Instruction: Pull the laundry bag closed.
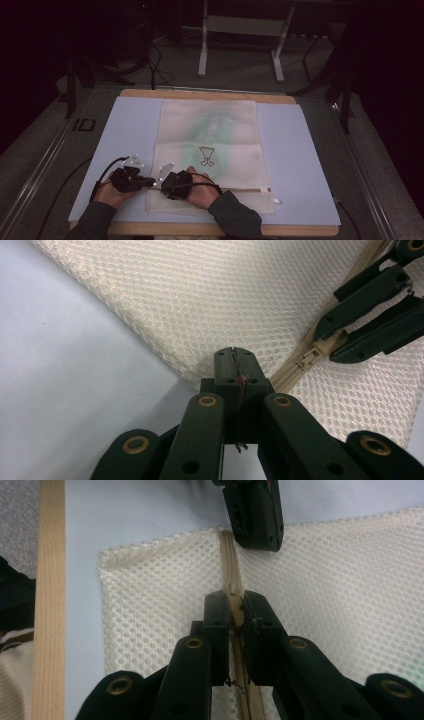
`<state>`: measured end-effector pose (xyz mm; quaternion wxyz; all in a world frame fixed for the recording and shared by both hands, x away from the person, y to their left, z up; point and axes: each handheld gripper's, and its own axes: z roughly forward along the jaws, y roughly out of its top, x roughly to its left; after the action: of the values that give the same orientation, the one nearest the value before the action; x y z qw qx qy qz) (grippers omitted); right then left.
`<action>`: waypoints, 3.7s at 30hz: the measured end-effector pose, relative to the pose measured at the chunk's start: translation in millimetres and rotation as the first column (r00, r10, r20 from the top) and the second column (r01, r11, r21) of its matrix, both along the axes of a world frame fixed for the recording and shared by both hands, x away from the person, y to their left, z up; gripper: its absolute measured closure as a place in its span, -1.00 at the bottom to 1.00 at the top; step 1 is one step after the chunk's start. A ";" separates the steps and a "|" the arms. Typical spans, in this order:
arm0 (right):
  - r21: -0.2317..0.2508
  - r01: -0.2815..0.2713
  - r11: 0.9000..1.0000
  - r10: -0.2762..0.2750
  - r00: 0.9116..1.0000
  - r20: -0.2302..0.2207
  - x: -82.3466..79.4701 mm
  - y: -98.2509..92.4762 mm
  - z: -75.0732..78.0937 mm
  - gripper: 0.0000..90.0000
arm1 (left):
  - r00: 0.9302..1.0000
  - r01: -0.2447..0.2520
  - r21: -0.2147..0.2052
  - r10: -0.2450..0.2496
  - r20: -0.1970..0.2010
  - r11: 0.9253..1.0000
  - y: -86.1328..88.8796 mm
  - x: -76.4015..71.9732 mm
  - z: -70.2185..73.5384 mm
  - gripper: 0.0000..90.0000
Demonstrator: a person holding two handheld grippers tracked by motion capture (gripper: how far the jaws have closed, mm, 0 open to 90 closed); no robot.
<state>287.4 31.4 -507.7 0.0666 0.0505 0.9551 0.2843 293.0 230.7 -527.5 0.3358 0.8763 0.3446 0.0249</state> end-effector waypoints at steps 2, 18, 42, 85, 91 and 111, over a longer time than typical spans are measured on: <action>0.001 -0.003 1.000 0.003 1.000 0.001 0.0 -1.3 0.4 0.82 | 1.000 0.000 -0.001 0.000 -0.001 1.000 0.1 0.0 -0.1 1.00; -0.011 0.004 1.000 -0.004 1.000 0.002 -2.7 -13.1 6.6 0.82 | 1.000 -0.003 -0.005 0.003 -0.002 1.000 0.2 0.1 -0.3 1.00; -0.013 0.016 1.000 -0.016 1.000 -0.014 -2.7 -32.0 8.9 0.82 | 1.000 -0.001 -0.001 0.001 -0.001 1.000 0.2 0.0 -0.2 1.00; -0.036 0.018 0.999 -0.018 1.000 -0.008 -3.8 -46.5 8.3 0.82 | 1.000 -0.004 -0.004 0.004 -0.003 1.000 0.3 0.1 -0.3 1.00; -0.038 0.021 0.999 -0.022 1.000 -0.014 -3.6 -47.8 7.6 0.82 | 1.000 -0.003 -0.004 0.003 -0.003 1.000 0.4 0.2 -0.3 1.00; -0.046 0.024 0.999 -0.025 1.000 -0.017 -2.8 -53.7 10.0 0.82 | 1.000 -0.006 -0.010 0.006 -0.008 1.000 0.6 0.4 -0.5 1.00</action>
<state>284.6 -22.3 -497.7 0.0628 0.0630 0.9612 0.2610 293.4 231.3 -528.0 0.3387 0.8736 0.3488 0.0207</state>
